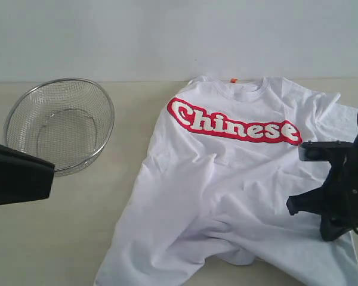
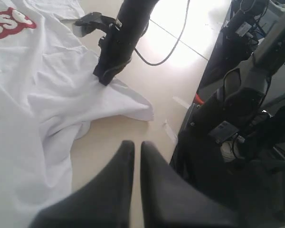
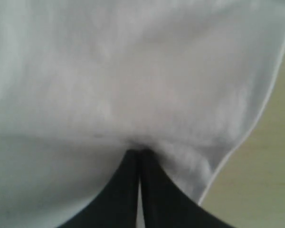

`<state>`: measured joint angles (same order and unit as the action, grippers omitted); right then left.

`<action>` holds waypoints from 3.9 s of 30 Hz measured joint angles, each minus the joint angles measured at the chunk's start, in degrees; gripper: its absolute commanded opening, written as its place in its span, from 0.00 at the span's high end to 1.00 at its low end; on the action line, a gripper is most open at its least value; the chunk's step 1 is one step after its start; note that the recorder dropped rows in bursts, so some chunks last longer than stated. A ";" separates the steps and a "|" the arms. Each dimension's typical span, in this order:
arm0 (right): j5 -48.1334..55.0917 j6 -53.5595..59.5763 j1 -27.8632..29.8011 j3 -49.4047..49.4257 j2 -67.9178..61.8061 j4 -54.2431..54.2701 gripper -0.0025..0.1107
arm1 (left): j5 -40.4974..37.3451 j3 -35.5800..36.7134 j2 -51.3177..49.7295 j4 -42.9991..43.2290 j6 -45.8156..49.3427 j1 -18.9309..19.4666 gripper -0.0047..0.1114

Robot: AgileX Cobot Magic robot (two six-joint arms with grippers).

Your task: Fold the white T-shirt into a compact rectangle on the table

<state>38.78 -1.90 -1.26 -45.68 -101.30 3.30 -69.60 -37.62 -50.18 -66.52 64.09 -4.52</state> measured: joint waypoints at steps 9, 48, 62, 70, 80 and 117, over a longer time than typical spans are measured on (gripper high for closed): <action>0.19 -2.34 4.78 -3.73 -0.65 -9.13 0.98 | 0.00 0.00 0.00 0.00 0.00 0.00 0.92; 15.83 1.26 -24.11 8.56 24.54 9.13 0.98 | 1.81 0.00 -35.64 3.47 2.62 -11.85 0.92; 13.41 1.90 -24.45 9.86 17.76 8.33 0.98 | 12.78 0.00 -46.24 3.34 2.74 -16.53 0.92; 10.60 2.29 -24.45 9.86 15.37 7.21 0.98 | 19.00 0.00 -50.04 3.34 2.85 -16.53 0.92; 7.39 -13.27 -24.45 9.86 10.87 -10.02 0.98 | 20.10 0.00 -51.45 3.70 2.85 -16.53 0.92; 8.91 -24.69 -24.45 9.86 4.62 -28.98 0.98 | 20.46 0.00 -51.45 4.29 2.98 -16.53 0.92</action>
<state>47.69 -26.59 -25.70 -35.82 -96.67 -25.68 -49.14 -37.62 -101.64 -62.23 67.07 -21.05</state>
